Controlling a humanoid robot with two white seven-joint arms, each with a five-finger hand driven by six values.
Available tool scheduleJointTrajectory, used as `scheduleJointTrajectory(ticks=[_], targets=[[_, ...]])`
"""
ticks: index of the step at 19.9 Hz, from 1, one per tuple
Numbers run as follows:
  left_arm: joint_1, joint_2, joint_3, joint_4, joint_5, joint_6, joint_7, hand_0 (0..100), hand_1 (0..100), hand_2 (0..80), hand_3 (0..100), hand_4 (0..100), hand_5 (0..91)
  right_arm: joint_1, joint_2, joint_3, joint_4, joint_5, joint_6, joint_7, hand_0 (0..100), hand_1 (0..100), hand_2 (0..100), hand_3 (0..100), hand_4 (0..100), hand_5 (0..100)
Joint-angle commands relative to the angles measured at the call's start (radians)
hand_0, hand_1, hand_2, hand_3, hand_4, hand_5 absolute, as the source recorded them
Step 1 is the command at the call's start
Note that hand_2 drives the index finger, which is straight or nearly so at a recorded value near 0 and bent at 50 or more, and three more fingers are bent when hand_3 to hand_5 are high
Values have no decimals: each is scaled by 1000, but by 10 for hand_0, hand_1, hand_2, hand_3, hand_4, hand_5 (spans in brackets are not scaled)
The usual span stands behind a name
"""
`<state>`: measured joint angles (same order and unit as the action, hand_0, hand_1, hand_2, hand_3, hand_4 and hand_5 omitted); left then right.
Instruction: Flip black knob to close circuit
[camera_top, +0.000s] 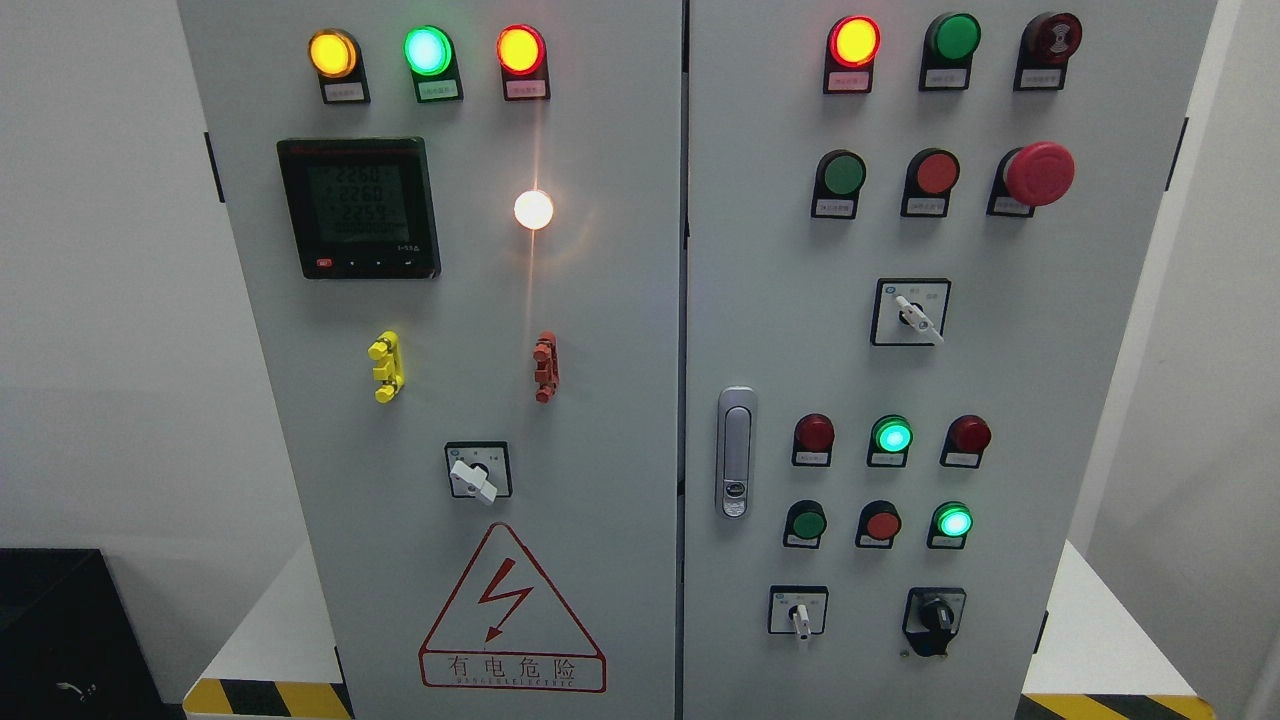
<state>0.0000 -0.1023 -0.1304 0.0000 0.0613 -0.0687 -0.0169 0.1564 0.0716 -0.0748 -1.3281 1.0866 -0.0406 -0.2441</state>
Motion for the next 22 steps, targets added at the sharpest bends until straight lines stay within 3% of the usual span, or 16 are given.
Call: scheduleJointTrajectory(ticks=[1,6,22], targets=[[21,0,0,-23,0,0,0,120,556,0,0,0,0,-20,50,-6,-178,48,22,9,0,97,852,978,829,878],[21,0,0,-23,0,0,0,120,556,0,0,0,0,-20,50,-8,-250,53,62,16,0,97,852,981,835,882],[21,0,0,-23,0,0,0,120,556,0,0,0,0,-87,53,-10,-367,96,189,131,0,89,858,984,839,893]])
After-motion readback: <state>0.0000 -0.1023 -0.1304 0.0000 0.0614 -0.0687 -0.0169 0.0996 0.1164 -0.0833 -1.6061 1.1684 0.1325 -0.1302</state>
